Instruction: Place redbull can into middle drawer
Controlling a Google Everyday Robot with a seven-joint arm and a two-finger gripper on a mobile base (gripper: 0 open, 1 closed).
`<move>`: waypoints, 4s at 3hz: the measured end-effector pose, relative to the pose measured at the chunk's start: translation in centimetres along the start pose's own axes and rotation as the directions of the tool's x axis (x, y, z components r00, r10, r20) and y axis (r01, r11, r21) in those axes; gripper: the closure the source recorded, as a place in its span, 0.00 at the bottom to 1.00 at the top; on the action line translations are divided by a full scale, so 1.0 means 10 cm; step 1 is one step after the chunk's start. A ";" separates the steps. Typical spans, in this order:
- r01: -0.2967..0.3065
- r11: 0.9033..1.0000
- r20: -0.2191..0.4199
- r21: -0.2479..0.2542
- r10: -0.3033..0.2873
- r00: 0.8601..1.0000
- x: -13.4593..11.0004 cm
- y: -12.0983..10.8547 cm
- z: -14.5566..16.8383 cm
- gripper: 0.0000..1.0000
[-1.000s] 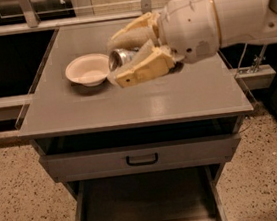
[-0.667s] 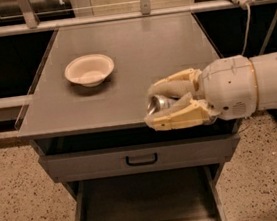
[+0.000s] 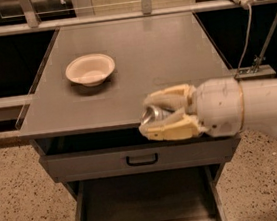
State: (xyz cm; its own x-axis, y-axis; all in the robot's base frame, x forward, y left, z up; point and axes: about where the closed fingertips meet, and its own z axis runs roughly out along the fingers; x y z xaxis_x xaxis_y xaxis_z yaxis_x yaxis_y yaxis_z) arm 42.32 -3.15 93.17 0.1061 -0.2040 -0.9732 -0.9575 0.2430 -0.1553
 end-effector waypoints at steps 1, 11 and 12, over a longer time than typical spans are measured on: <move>-0.106 0.989 0.055 0.105 0.100 0.993 0.74 0.13 0.08 1.00; -0.544 0.774 -0.154 0.325 0.611 0.777 4.77 0.88 0.83 0.81; -0.544 0.774 -0.154 0.325 0.611 0.777 4.77 0.88 0.83 0.58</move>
Offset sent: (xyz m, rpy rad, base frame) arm -0.0324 -0.0064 -0.2576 0.1629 0.3054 -0.3167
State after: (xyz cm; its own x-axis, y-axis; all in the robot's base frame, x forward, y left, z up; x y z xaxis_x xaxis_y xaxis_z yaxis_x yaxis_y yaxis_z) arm 41.18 -2.86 44.01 -0.5438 -0.1563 -0.8245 -0.7115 0.6068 0.3542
